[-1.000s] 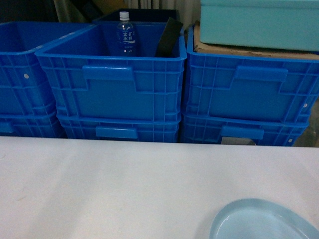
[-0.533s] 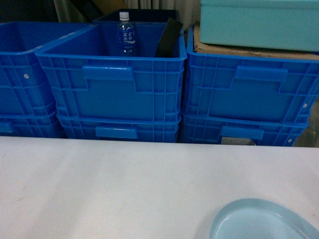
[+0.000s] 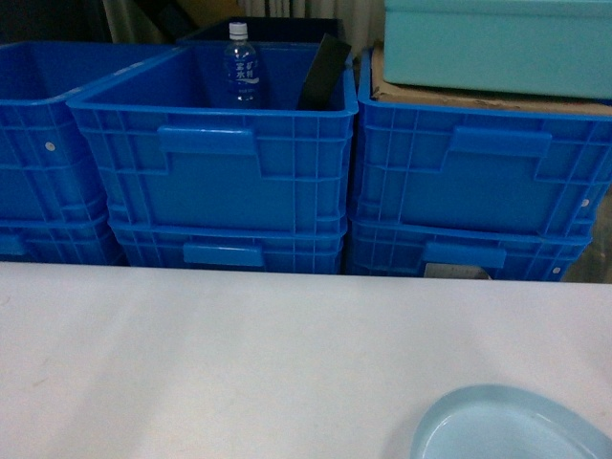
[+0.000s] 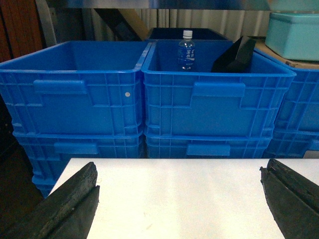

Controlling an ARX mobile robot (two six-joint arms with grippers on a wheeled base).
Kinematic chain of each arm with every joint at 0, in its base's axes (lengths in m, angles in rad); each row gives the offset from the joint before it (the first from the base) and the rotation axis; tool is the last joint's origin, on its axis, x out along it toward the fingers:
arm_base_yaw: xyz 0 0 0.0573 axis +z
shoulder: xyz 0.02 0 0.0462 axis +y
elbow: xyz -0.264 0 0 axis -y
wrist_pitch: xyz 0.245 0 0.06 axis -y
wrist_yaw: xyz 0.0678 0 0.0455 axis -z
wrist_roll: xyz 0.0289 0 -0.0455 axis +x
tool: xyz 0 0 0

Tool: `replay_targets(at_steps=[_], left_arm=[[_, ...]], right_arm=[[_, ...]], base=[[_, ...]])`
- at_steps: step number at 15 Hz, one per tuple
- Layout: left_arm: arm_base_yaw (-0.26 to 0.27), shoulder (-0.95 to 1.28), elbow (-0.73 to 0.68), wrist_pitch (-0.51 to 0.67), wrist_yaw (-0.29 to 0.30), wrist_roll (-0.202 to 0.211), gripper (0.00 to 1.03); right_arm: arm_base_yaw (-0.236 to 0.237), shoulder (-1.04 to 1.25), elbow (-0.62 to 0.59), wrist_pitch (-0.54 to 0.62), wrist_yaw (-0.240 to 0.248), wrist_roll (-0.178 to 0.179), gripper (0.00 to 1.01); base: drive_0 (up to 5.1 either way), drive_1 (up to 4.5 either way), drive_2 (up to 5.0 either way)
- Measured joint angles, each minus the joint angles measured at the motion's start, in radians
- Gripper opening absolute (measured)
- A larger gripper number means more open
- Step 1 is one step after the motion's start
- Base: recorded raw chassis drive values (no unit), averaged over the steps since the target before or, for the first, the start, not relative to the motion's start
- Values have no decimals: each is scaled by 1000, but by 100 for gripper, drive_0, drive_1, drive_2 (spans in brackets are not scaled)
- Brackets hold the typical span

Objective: Place blue tray on left shelf second layer neatly

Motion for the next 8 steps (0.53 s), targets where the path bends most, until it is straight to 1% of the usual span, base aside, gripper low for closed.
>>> replay_targets(at_steps=[2,3,4,7,8], left_arm=[[0,0,0,0,0,0,98],[0,0,0,0,0,0,98],[0,0,0,0,0,0,98],[0,0,0,0,0,0,98],[0,0,0,0,0,0,98]], right_arm=[[23,-51,-29,-38,-17,48,4],[35,-79,-39,-55,-19,68,2],[60,-103,-58,-63,-21,83,2],[72,-158,-86,-11,-9,80,2],[74,-187,-98,20,8,66,2]], base=[[0,0,0],[0,0,0],[0,0,0],[0,0,0],[0,0,0]])
